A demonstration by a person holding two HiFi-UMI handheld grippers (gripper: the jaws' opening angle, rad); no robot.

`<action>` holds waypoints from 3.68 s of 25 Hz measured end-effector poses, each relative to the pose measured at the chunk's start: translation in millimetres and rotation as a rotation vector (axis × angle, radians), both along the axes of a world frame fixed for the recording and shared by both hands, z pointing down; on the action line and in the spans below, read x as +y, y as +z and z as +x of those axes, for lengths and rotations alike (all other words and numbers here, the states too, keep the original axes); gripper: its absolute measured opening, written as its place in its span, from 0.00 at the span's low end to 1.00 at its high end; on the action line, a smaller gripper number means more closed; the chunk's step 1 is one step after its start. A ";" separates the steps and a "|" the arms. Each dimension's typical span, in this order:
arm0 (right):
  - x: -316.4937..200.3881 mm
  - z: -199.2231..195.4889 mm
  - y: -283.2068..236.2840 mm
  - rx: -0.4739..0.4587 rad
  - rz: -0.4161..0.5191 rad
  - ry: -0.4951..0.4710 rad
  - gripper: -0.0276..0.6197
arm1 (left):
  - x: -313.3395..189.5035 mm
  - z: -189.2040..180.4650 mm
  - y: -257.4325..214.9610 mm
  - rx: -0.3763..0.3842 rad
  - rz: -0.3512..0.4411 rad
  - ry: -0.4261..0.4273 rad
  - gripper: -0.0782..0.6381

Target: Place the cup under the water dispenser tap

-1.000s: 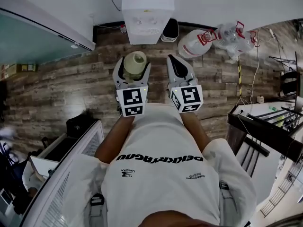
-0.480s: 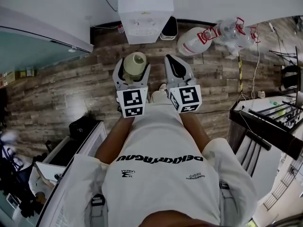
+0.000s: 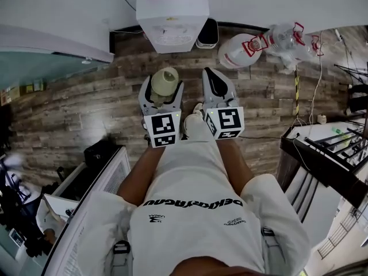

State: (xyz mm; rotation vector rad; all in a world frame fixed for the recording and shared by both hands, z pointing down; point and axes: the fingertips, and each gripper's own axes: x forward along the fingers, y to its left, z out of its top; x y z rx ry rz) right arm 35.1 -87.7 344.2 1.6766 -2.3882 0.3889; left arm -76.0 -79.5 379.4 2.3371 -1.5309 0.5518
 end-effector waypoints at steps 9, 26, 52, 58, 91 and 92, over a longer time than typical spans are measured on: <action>-20.6 3.5 41.8 -0.018 -0.019 -0.003 0.04 | -26.9 7.6 38.1 0.002 -0.021 -0.061 0.63; -41.5 14.5 133.5 -0.068 -0.083 0.022 0.04 | -64.0 21.1 117.2 0.009 -0.038 -0.052 0.63; -67.7 35.5 263.7 -0.049 -0.139 0.010 0.04 | -151.3 24.1 279.2 -0.062 -0.041 -0.020 0.63; -73.1 41.0 284.4 -0.035 -0.152 0.013 0.04 | -172.0 16.7 322.4 -0.085 -0.050 -0.035 0.63; -102.1 42.9 334.2 0.009 -0.171 0.012 0.04 | -261.7 -4.0 483.3 -0.168 -0.130 -0.046 0.64; -102.2 44.5 335.5 0.010 -0.174 0.015 0.04 | -263.5 -4.2 485.2 -0.166 -0.133 -0.048 0.64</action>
